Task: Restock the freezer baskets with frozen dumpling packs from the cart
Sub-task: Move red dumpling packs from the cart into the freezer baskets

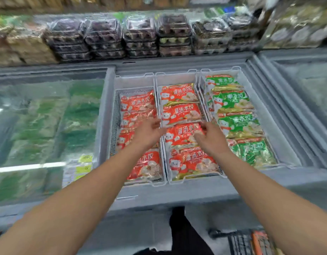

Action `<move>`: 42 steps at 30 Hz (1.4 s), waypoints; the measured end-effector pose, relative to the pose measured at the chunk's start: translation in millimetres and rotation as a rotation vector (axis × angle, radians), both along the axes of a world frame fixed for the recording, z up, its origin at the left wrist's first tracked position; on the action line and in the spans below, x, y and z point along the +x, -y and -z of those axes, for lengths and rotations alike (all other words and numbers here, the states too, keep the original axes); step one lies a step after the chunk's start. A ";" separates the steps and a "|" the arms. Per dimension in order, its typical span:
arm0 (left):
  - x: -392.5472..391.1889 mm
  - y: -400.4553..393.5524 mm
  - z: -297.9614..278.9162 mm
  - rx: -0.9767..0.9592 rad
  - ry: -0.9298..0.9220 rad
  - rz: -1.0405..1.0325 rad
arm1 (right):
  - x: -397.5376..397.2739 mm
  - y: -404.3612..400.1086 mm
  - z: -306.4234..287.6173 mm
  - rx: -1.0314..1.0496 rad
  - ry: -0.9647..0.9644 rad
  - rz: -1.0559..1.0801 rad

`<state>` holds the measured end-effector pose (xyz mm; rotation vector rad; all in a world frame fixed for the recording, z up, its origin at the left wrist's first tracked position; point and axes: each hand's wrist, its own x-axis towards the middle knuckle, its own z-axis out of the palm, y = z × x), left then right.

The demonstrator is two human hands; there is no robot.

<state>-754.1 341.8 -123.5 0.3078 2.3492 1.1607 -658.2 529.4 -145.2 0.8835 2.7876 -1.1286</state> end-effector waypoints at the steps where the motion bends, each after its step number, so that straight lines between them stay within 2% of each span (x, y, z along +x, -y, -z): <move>1: 14.9 10.3 1.0 -0.012 -0.031 0.019 | 19.1 11.5 -2.2 0.006 0.000 0.017; 3: 44.8 29.4 -0.1 -0.013 -0.079 0.065 | 58.0 34.5 -7.5 0.016 -0.019 0.032; 12: 173.1 61.9 -7.1 -0.004 -0.067 0.221 | 210.5 79.5 -15.2 0.033 0.059 0.120; 18: 261.8 46.4 4.5 -0.083 -0.096 0.324 | 315.7 66.9 -1.7 0.086 0.115 0.157; 22: 351.2 21.4 26.2 -0.166 -0.134 0.406 | 419.4 44.5 17.0 0.140 0.190 0.175; 30: 499.9 -39.0 63.7 -0.221 -0.097 0.561 | 585.8 -5.0 54.1 0.081 0.320 0.204; 34: 536.9 -66.6 80.8 -0.251 -0.049 0.620 | 628.2 -26.7 72.4 0.035 0.377 0.233; 42: 554.4 -134.6 119.7 -0.259 0.071 0.641 | 648.8 -71.7 104.6 -0.056 0.442 0.306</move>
